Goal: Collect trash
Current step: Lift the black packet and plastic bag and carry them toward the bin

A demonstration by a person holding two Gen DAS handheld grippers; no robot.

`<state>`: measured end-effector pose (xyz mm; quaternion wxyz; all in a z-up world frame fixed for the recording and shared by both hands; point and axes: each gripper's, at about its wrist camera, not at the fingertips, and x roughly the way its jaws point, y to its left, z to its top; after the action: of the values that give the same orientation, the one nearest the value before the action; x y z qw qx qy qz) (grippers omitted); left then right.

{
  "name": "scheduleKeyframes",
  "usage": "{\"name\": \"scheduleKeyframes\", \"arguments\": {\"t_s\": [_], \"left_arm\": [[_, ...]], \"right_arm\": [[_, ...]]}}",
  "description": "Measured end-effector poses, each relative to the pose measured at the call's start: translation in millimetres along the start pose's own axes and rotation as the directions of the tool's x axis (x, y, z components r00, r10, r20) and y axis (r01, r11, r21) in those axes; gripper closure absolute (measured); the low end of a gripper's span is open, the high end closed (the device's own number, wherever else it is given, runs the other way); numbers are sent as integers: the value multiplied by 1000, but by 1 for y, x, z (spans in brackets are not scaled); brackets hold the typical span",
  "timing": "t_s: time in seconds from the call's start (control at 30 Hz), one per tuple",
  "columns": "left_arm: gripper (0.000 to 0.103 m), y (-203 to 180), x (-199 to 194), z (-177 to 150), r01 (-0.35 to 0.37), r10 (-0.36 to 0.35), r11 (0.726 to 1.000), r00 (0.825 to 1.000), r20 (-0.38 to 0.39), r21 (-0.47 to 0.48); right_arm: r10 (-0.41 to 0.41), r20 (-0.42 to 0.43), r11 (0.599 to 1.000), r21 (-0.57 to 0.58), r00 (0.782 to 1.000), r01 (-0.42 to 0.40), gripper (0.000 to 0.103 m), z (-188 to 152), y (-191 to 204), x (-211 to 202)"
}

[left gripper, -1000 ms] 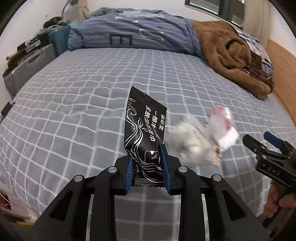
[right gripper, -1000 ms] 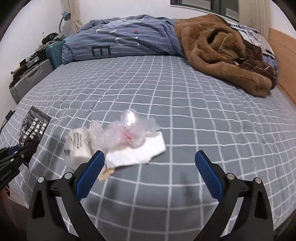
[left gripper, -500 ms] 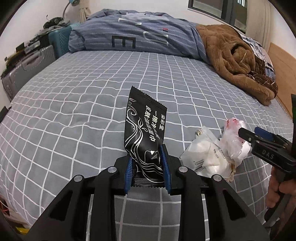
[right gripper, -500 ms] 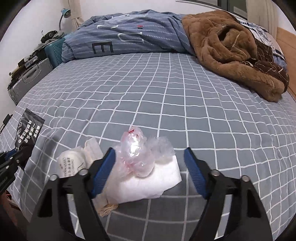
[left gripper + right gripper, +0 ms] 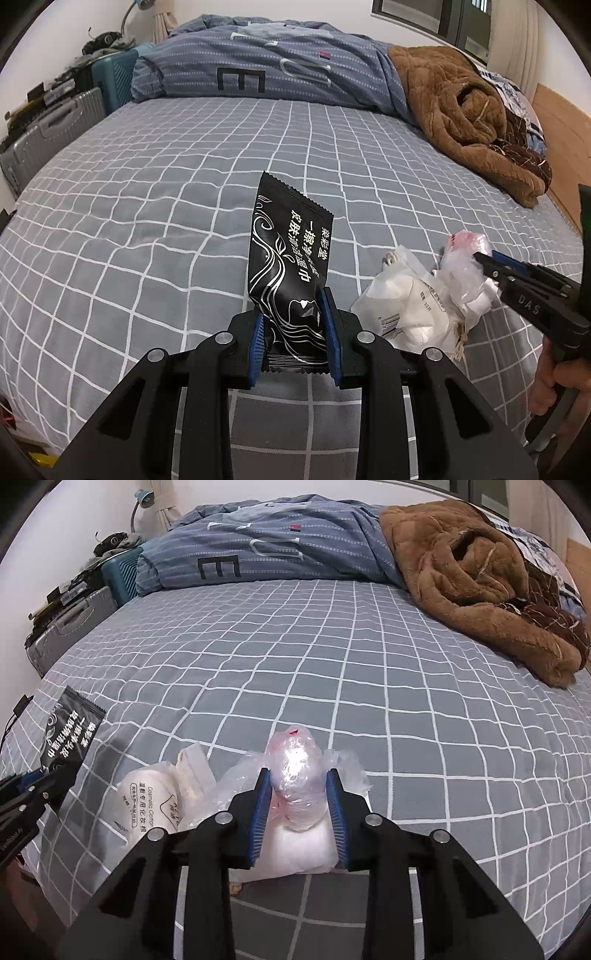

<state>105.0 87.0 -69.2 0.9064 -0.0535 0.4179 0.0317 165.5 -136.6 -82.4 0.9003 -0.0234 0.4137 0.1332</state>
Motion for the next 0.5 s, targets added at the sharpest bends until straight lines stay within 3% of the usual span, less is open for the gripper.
{"name": "scheduleKeyframes", "arguments": {"t_s": [0.5], "left_arm": [[76,-11,-15,3,-1,1,1000,1000,-15,15]], "right_arm": [[-57,43,998,12,997,57,74,4,-8,-35]]}}
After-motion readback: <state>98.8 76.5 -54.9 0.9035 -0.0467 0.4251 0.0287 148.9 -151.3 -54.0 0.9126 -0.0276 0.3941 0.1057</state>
